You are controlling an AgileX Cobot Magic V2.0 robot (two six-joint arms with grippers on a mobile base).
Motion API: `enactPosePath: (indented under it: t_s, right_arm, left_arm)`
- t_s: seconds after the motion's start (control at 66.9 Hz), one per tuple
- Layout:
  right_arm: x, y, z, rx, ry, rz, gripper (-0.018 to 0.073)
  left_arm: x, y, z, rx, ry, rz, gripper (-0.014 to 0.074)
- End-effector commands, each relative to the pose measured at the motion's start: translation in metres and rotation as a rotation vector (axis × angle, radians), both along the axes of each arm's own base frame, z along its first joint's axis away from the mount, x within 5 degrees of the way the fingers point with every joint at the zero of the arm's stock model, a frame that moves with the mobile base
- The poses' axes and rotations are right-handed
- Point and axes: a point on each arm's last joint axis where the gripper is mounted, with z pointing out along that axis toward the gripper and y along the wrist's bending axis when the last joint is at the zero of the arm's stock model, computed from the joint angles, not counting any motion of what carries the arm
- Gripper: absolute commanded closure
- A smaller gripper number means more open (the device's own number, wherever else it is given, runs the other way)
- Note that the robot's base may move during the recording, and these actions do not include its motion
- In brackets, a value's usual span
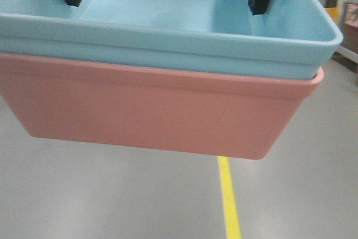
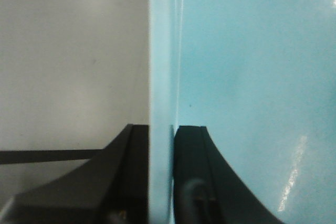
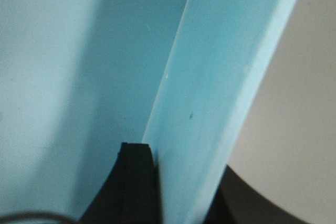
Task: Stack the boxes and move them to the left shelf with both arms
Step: 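Hold the stacked bins with both grippers while the base drives away, then keep holding the stacked bins with both grippers while driving onward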
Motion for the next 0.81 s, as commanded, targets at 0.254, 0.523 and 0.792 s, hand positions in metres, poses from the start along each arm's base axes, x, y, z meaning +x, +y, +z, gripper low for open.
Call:
enactPosePath:
  t_s: [0.254,0.523,0.792]
  right_arm:
    - [-0.0065,0.0227,0.0395,0.267,-0.183,0.144,0.0503]
    - [-0.0065,0.0227,0.0395,0.267,-0.183,0.144,0.0503]
    - [-0.0065,0.0226,0.0394,0.266,-0.182,0.144,0.0503]
  left_arm:
    - [-0.0092,-0.0250,0.0321,-0.262,-0.138,-0.136,0.0600]
    - [-0.0092,-0.0250,0.0321,-0.262,-0.138,-0.136,0.0600]
    - [-0.0092,-0.0250,0.0321,-0.262,-0.138,-0.136,0.0600]
